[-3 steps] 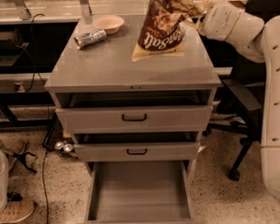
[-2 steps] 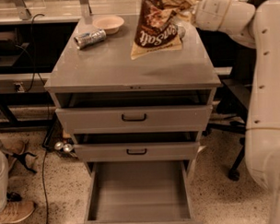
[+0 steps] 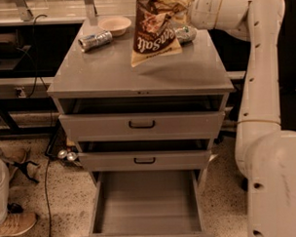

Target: Pick brown chip bag from bottom drawer and place on counter

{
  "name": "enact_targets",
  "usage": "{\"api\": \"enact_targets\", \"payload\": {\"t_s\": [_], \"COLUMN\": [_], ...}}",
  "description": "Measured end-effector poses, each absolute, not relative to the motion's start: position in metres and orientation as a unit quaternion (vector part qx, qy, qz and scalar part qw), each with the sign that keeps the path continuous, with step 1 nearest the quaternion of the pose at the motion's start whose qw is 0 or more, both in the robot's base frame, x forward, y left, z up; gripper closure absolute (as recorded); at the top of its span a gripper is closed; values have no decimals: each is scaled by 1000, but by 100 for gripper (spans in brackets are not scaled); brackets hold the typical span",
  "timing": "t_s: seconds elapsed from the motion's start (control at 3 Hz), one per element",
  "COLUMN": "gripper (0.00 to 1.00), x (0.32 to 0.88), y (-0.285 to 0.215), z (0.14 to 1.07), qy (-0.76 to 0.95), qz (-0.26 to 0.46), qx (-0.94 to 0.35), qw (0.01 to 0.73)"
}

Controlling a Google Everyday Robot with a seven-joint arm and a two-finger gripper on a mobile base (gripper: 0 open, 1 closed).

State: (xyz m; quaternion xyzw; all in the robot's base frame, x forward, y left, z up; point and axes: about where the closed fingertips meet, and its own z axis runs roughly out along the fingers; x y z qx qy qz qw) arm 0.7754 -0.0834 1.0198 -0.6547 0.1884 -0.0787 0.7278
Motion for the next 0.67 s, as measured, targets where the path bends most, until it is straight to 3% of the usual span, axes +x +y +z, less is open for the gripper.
{"api": "enact_targets", "payload": {"t_s": [0.67], "gripper": [97], "x": [791], "y": [-41], "z": [984], "qy": [197], "qz": [-27], "qx": [-701], "qw": [685]}}
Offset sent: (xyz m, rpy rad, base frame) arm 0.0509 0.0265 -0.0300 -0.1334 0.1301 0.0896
